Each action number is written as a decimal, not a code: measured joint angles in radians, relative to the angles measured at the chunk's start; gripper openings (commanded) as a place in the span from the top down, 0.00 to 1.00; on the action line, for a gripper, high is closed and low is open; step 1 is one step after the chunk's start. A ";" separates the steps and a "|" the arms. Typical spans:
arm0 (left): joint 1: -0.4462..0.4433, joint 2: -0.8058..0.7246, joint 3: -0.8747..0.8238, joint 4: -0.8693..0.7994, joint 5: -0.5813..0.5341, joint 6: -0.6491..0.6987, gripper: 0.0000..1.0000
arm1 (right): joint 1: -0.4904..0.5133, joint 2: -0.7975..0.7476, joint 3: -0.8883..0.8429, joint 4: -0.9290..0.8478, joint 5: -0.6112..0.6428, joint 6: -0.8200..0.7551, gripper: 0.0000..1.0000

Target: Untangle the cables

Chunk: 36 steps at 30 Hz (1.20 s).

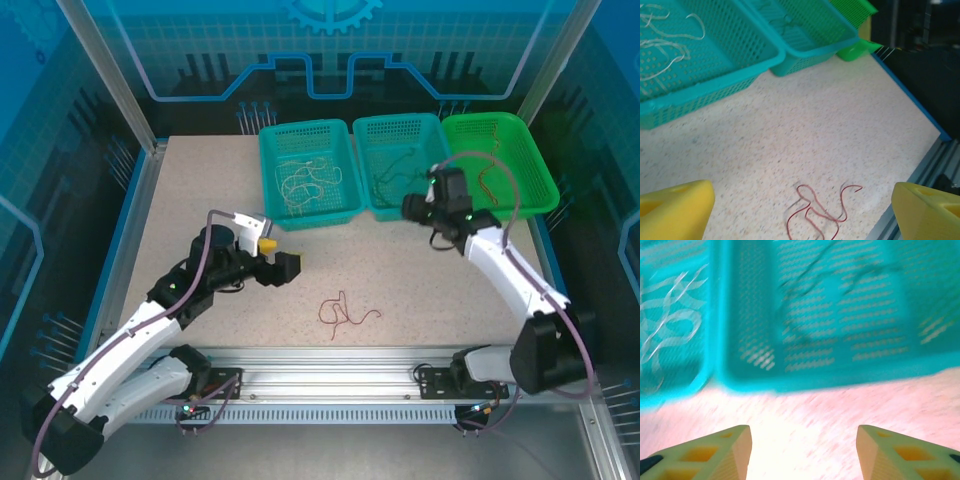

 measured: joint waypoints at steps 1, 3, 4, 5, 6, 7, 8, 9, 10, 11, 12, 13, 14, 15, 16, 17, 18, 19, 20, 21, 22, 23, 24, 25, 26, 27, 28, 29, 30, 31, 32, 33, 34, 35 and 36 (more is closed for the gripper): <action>0.000 0.000 0.000 -0.017 -0.009 -0.003 0.08 | 0.054 -0.019 -0.025 -0.002 -0.005 -0.006 0.43; 0.000 0.000 0.000 -0.044 -0.026 -0.012 0.08 | 0.156 -0.040 -0.062 -0.010 -0.015 -0.012 0.43; 0.000 0.000 0.000 -0.054 -0.032 -0.019 0.07 | 0.209 -0.045 -0.079 -0.014 -0.020 -0.014 0.43; 0.000 0.000 0.000 -0.061 -0.035 -0.026 0.07 | 0.248 -0.047 -0.089 -0.021 -0.021 -0.014 0.43; 0.000 0.000 0.000 -0.070 -0.038 -0.027 0.07 | 0.294 -0.047 -0.099 -0.031 -0.023 -0.014 0.43; 0.000 0.000 0.000 -0.076 -0.039 -0.032 0.07 | 0.338 -0.046 -0.106 -0.042 -0.022 -0.013 0.43; 0.000 0.000 0.000 -0.081 -0.041 -0.035 0.07 | 0.378 -0.043 -0.108 -0.053 -0.024 -0.009 0.42; 0.000 0.000 0.000 -0.087 -0.041 -0.041 0.07 | 0.422 -0.036 -0.113 -0.053 -0.025 -0.005 0.41; 0.000 0.000 0.000 -0.094 -0.041 -0.045 0.07 | 0.466 -0.025 -0.119 -0.051 -0.025 0.000 0.38; 0.000 0.000 0.000 -0.100 -0.041 -0.048 0.07 | 0.502 -0.011 -0.127 -0.048 -0.024 0.006 0.36; 0.000 0.000 0.000 -0.105 -0.041 -0.049 0.07 | 0.534 0.010 -0.135 -0.044 -0.025 0.017 0.35; 0.000 0.000 0.000 -0.109 -0.040 -0.049 0.07 | 0.565 0.040 -0.145 -0.039 -0.025 0.027 0.35; 0.000 0.000 0.000 -0.113 -0.040 -0.049 0.07 | 0.585 0.066 -0.153 -0.031 -0.027 0.035 0.34; 0.000 0.000 0.000 -0.119 -0.038 -0.049 0.06 | 0.606 0.102 -0.162 -0.024 -0.027 0.043 0.33; 0.000 0.000 0.000 -0.124 -0.037 -0.049 0.06 | 0.624 0.138 -0.167 -0.018 -0.026 0.047 0.31; 0.000 0.000 0.000 -0.128 -0.037 -0.049 0.06 | 0.640 0.175 -0.168 -0.016 -0.021 0.051 0.30; 0.000 0.000 0.000 -0.131 -0.037 -0.049 0.06 | 0.659 0.212 -0.167 -0.010 -0.013 0.054 0.28; 0.000 0.000 0.000 -0.135 -0.037 -0.049 0.06 | 0.680 0.251 -0.164 -0.007 0.000 0.055 0.27; 0.000 0.000 0.000 -0.138 -0.037 -0.049 0.06 | 0.696 0.281 -0.160 -0.003 0.009 0.053 0.27; 0.000 0.000 0.000 -0.140 -0.037 -0.049 0.06 | 0.716 0.320 -0.148 -0.006 0.026 0.050 0.27; 0.000 0.000 0.000 -0.142 -0.037 -0.050 0.06 | 0.733 0.355 -0.133 -0.006 0.047 0.045 0.27; 0.000 0.000 0.000 -0.145 -0.037 -0.050 0.06 | 0.747 0.377 -0.113 -0.021 0.069 0.043 0.28; 0.000 0.000 0.000 -0.146 -0.037 -0.051 0.06 | 0.761 0.389 -0.092 -0.029 0.086 0.039 0.30; 0.000 0.000 0.000 -0.146 -0.037 -0.051 0.06 | 0.769 0.405 -0.077 -0.026 0.097 0.037 0.32; 0.000 -0.001 0.000 -0.146 -0.037 -0.052 0.05 | 0.780 0.425 -0.060 -0.029 0.106 0.035 0.38; 0.000 -0.002 0.000 -0.146 -0.037 -0.052 0.05 | 0.788 0.435 -0.047 -0.039 0.113 0.033 0.45; 0.000 -0.005 0.000 -0.146 -0.037 -0.052 0.05 | 0.795 0.442 -0.039 -0.045 0.115 0.035 0.52; 0.000 -0.008 0.000 -0.146 -0.037 -0.052 0.05 | 0.801 0.449 -0.031 -0.050 0.116 0.037 0.58; 0.000 -0.012 0.000 -0.146 -0.037 -0.052 0.05 | 0.806 0.453 -0.023 -0.055 0.115 0.039 0.64; 0.000 -0.014 -0.001 -0.146 -0.037 -0.052 0.05 | 0.812 0.457 -0.019 -0.056 0.114 0.042 0.69; 0.000 -0.017 -0.001 -0.146 -0.037 -0.052 0.05 | 0.817 0.458 -0.015 -0.058 0.112 0.042 0.74; 0.000 -0.018 -0.001 -0.146 -0.037 -0.052 0.05 | 0.820 0.458 -0.014 -0.058 0.110 0.042 0.79; 0.000 -0.019 -0.001 -0.146 -0.037 -0.052 0.05 | 0.822 0.458 -0.014 -0.055 0.106 0.045 0.82; 0.000 -0.019 -0.001 -0.146 -0.037 -0.052 0.05 | 0.824 0.457 -0.014 -0.053 0.105 0.044 0.88; 0.000 -0.019 -0.002 -0.145 -0.037 -0.052 0.04 | 0.824 0.456 -0.014 -0.048 0.105 0.043 0.96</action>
